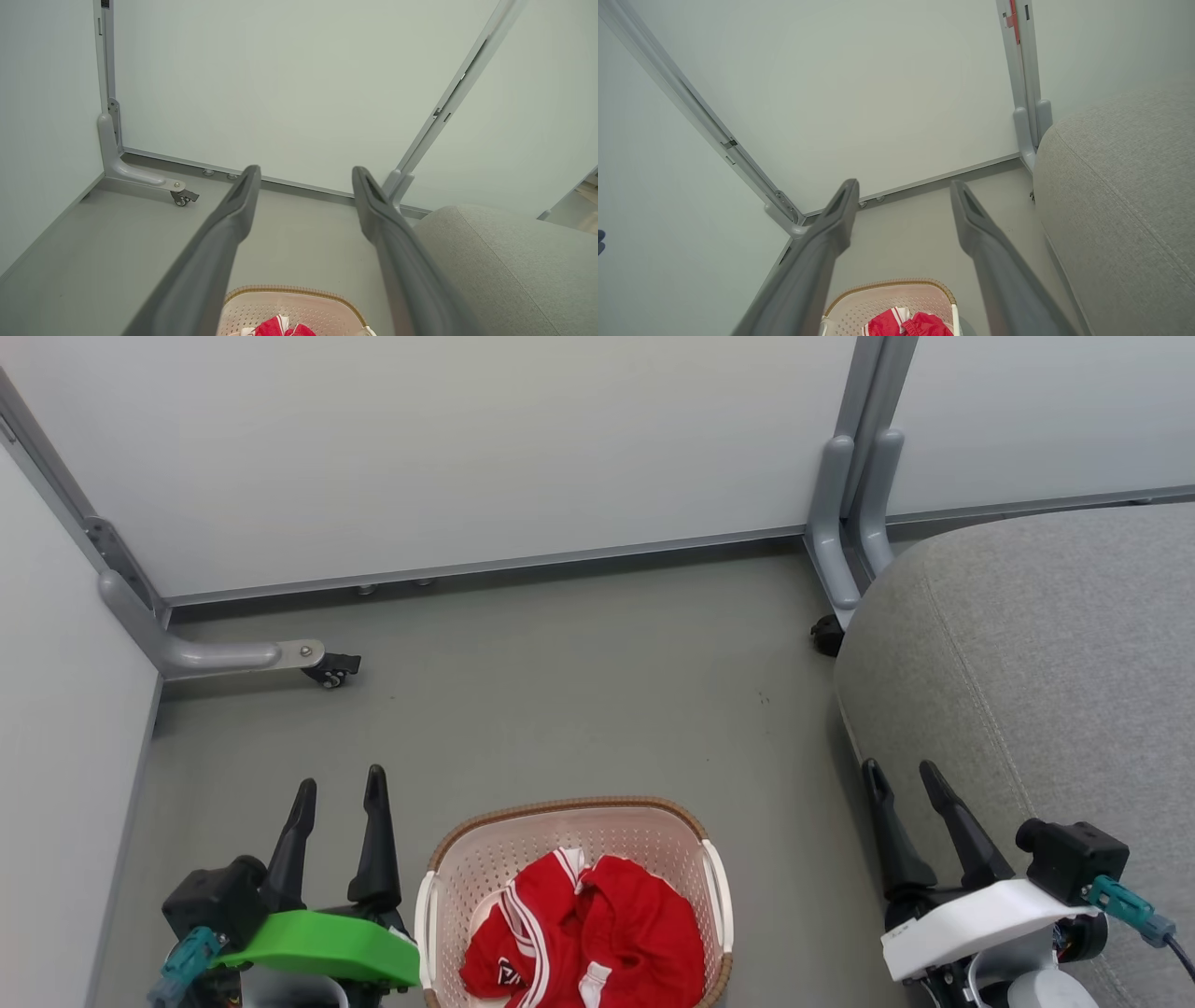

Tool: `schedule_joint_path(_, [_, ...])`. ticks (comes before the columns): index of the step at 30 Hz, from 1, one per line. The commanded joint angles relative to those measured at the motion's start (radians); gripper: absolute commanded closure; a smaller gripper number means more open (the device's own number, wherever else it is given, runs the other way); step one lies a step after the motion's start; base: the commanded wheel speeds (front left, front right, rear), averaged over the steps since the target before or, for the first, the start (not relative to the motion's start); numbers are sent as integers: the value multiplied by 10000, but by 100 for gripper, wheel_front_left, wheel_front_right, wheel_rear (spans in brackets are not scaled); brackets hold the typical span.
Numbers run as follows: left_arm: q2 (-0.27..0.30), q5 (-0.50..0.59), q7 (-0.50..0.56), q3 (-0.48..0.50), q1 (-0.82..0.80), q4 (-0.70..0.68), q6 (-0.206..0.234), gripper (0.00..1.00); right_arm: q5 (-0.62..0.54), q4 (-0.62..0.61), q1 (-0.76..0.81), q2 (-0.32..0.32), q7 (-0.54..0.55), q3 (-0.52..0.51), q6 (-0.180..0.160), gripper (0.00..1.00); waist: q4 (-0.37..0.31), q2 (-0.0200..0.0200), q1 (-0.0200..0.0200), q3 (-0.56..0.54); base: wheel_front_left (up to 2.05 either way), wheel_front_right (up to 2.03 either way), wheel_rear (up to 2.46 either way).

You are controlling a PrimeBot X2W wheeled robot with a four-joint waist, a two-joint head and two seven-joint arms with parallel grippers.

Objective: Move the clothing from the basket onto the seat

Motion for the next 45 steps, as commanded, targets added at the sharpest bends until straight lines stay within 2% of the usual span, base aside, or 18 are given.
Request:
schedule_joint_path(1, [71, 328, -99, -21, 77, -128, -18, 0, -308, -122, 34, -58, -94, 37, 0, 0, 2, 0, 0, 0, 0, 0, 0])
schedule_joint_path(18, [77, 1976, -477, -248, 240, -266, 79, 0, -1862, -364, 25, -68, -481, 160, 0, 0, 45, 0, 0, -16, 0, 0, 0])
schedule_joint_path(45, [84, 3885, -985, -321, 632, -411, 245, 0, -3914, -545, 306, -79, -981, 347, 0, 0, 100, 0, 0, -182, 0, 0, 0])
